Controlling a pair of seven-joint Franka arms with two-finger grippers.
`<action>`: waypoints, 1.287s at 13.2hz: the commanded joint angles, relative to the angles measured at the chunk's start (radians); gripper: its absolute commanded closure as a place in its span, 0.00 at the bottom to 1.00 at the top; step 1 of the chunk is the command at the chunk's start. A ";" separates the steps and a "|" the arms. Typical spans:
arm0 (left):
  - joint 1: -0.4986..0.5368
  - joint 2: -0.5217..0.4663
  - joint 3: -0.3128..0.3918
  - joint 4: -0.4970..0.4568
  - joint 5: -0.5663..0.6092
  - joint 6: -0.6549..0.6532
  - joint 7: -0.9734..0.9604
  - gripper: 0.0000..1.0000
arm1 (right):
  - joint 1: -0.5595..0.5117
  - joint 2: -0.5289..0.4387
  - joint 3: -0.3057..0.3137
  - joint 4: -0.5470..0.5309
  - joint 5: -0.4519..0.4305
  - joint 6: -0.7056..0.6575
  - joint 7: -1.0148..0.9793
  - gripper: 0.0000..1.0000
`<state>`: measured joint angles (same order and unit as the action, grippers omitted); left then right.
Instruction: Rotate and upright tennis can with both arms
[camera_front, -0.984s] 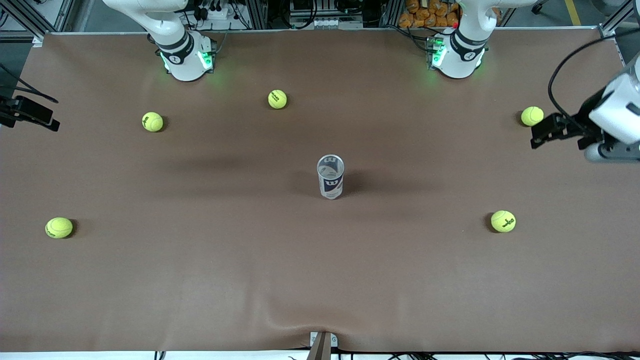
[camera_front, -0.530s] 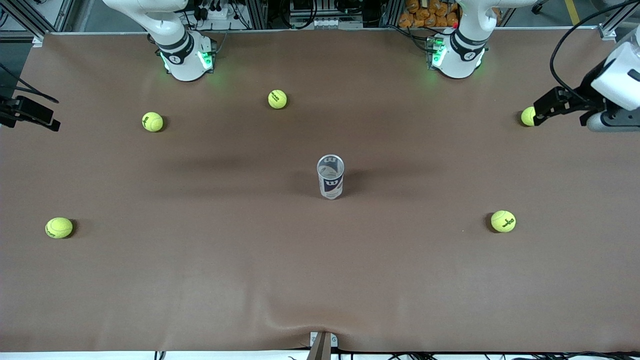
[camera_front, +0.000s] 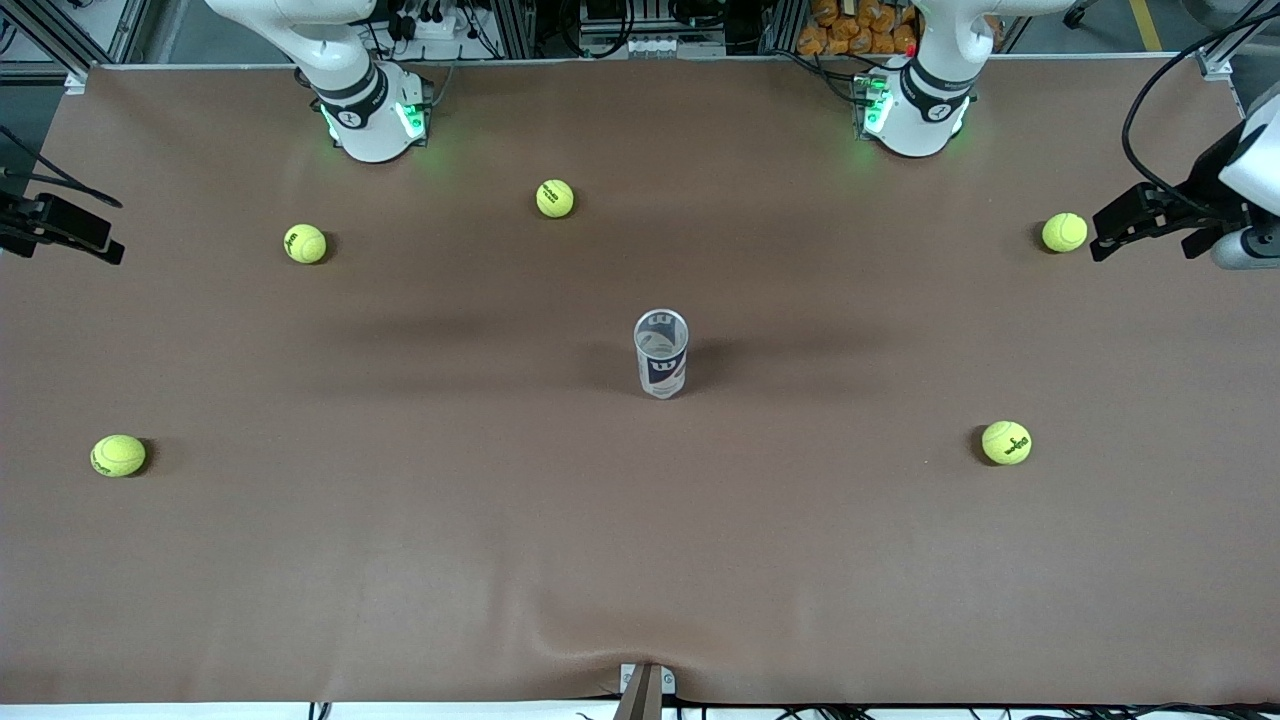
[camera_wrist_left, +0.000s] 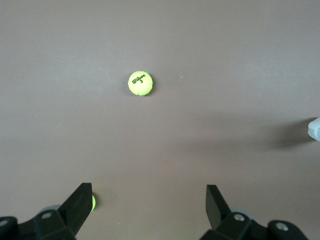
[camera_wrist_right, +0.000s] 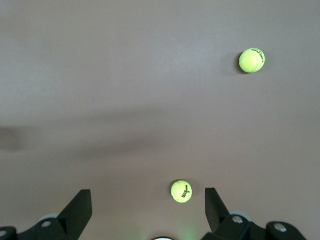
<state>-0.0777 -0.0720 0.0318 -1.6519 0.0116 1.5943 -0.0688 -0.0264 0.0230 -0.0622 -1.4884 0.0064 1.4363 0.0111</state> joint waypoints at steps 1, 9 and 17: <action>-0.014 -0.011 0.011 -0.006 -0.004 0.010 0.001 0.00 | 0.000 -0.009 0.004 -0.013 -0.008 0.009 -0.008 0.00; -0.016 -0.023 0.045 0.004 -0.013 0.001 0.012 0.00 | 0.000 -0.009 0.004 -0.013 -0.008 0.009 -0.008 0.00; -0.017 -0.020 0.045 0.008 -0.006 0.001 0.017 0.00 | 0.002 -0.009 0.004 -0.013 -0.008 0.007 -0.008 0.00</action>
<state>-0.0859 -0.0811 0.0673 -1.6459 0.0110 1.5989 -0.0609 -0.0263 0.0239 -0.0606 -1.4885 0.0064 1.4376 0.0110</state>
